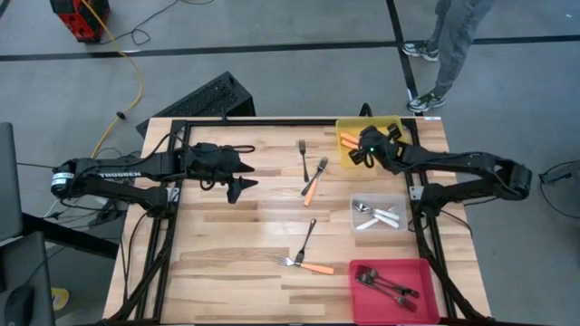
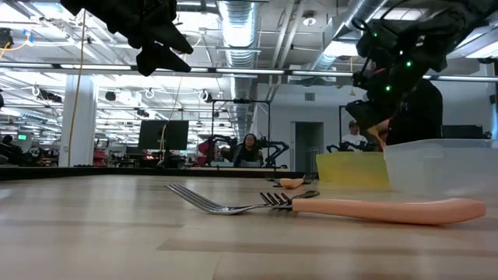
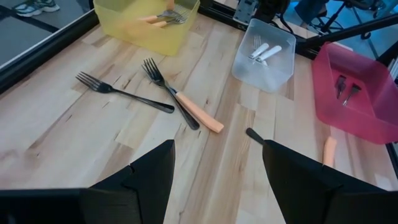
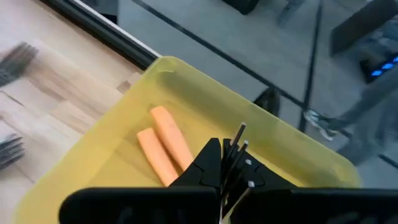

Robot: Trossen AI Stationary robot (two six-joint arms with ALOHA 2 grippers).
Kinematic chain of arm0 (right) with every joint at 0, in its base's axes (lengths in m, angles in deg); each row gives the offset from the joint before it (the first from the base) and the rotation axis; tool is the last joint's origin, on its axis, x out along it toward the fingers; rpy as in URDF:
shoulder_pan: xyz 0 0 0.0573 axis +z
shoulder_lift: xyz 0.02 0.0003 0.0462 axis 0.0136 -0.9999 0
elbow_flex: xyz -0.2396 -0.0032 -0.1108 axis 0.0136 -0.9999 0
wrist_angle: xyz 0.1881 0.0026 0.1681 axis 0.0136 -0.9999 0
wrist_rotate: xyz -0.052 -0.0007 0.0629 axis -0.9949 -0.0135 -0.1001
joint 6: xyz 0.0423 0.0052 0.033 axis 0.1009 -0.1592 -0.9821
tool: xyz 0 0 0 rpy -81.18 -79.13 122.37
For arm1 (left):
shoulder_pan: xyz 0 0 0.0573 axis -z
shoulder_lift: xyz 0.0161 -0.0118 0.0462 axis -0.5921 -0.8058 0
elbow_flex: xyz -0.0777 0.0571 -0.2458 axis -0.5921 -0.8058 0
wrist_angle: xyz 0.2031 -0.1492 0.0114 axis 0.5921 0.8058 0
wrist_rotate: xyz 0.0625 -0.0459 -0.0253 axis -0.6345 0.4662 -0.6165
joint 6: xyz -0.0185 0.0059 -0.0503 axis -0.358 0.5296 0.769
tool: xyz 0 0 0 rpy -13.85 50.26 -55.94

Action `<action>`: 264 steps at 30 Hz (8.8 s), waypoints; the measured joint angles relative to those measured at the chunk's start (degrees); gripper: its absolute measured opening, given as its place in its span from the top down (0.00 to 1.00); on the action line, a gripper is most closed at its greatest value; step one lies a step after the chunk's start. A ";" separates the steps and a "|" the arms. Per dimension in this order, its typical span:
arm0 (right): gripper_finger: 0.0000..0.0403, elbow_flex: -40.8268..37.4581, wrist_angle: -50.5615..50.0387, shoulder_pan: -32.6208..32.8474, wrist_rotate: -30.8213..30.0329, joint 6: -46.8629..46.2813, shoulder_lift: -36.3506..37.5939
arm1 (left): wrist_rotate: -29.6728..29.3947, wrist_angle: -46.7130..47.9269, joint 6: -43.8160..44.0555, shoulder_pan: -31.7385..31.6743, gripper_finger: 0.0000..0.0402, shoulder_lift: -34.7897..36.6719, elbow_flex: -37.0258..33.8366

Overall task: Sort silverware by color (type)
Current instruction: Put the orange fork into the yellow bin

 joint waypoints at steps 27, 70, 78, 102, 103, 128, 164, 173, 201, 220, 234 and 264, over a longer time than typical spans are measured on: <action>0.91 -1.82 4.83 -5.84 10.50 -2.54 0.00 | -0.43 2.70 0.03 -0.01 0.44 -0.02 0.00; 0.46 -4.22 9.61 -9.37 24.46 -5.10 2.66 | -2.60 6.22 0.24 -0.02 0.44 -0.17 -0.02; 0.46 -2.51 5.75 -7.04 33.55 -5.05 12.30 | -4.93 0.31 2.08 1.03 0.44 -0.17 -4.81; 0.46 -4.75 12.55 37.16 34.03 -15.41 14.45 | -7.58 -45.68 12.18 4.10 0.44 -0.31 -24.98; 0.46 -4.75 14.65 38.61 33.67 -15.31 13.42 | -7.46 -46.15 12.52 4.52 0.44 -0.60 -24.98; 0.46 -4.75 28.68 47.51 26.27 -18.41 -0.72 | -14.98 -36.18 0.82 14.98 0.44 -35.34 4.65; 0.46 -4.72 27.97 52.48 21.75 -17.99 -1.05 | 1.56 -39.66 -4.00 7.19 0.44 -36.61 7.67; 0.46 -4.72 28.22 52.36 21.75 -17.97 -1.05 | -1.12 -38.78 -3.72 5.75 0.44 -36.61 7.67; 0.46 -4.72 27.27 52.28 19.23 -17.83 -1.05 | -17.31 -32.88 -4.08 6.24 0.44 -39.86 7.61; 0.46 -4.68 26.51 52.31 19.13 -18.43 -1.05 | -38.56 -30.54 3.34 10.95 0.44 -60.84 23.04; 0.46 -4.68 26.10 52.37 19.15 -18.45 -1.05 | -44.31 -24.23 5.51 11.78 0.44 -66.77 30.10; 0.46 -4.70 26.01 52.59 19.35 -19.84 -1.04 | -37.37 -24.47 8.41 12.18 0.89 -71.92 30.34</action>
